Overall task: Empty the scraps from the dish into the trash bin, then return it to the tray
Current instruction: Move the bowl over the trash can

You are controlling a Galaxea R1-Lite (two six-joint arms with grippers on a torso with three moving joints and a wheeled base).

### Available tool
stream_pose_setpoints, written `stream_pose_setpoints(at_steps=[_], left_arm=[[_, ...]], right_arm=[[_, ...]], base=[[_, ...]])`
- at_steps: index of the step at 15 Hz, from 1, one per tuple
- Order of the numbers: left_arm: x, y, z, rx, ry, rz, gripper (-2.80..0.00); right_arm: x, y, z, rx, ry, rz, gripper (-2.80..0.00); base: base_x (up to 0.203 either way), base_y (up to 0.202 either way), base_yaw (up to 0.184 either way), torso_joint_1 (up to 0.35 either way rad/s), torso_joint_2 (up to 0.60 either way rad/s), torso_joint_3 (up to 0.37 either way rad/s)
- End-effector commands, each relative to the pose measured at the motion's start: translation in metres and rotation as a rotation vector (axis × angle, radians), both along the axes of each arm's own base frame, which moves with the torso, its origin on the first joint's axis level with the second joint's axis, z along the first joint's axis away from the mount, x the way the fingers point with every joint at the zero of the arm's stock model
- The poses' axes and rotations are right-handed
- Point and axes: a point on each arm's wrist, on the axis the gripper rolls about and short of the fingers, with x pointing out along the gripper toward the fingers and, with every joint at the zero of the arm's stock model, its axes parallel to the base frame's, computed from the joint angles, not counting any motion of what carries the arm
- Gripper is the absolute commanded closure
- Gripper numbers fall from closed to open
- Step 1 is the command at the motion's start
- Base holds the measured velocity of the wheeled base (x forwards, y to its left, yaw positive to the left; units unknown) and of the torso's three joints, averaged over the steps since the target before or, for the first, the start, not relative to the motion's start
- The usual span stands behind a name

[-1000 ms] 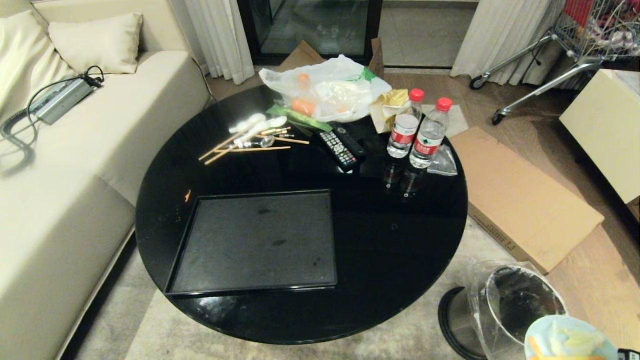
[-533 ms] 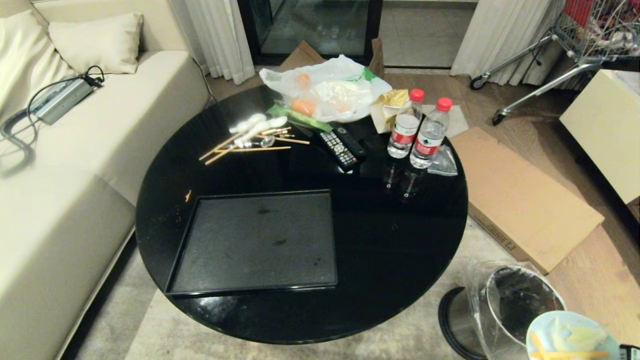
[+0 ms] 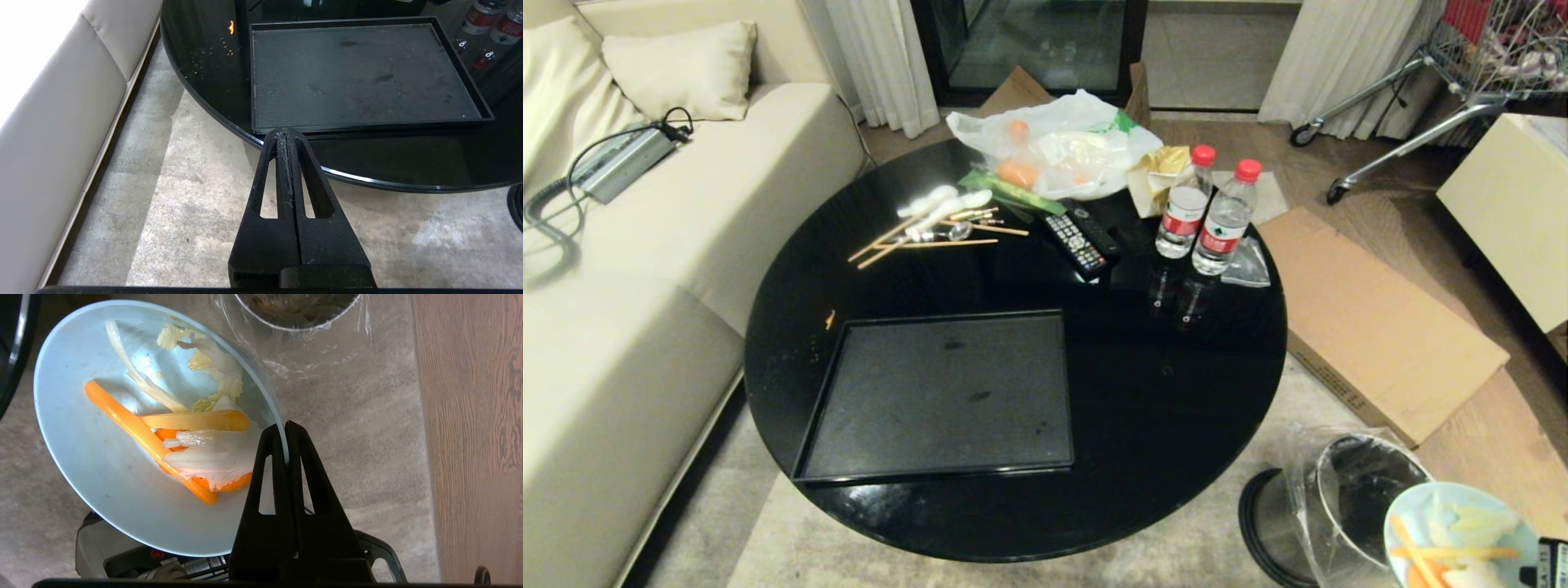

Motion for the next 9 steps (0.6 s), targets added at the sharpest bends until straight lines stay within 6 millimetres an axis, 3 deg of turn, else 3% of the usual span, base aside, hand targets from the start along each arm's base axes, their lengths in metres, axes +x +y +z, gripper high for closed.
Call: stream_pose_setpoints(at_steps=[1,9], left_arm=[[0.0,0.0,0.0,0.0,-0.001,0.001,0.0],[0.0,0.0,0.0,0.0,-0.001,0.0,0.0]], right_arm=[[0.0022,0.0003,0.003,0.0,-0.016,0.0,0.0],[0.0013,0.0002,0.0039,-0.001,-0.025,0.0,0.0]], base=[[0.0,0.0,0.0,0.0,0.0,0.0],[0.0,0.0,0.0,0.0,0.0,0.0]])
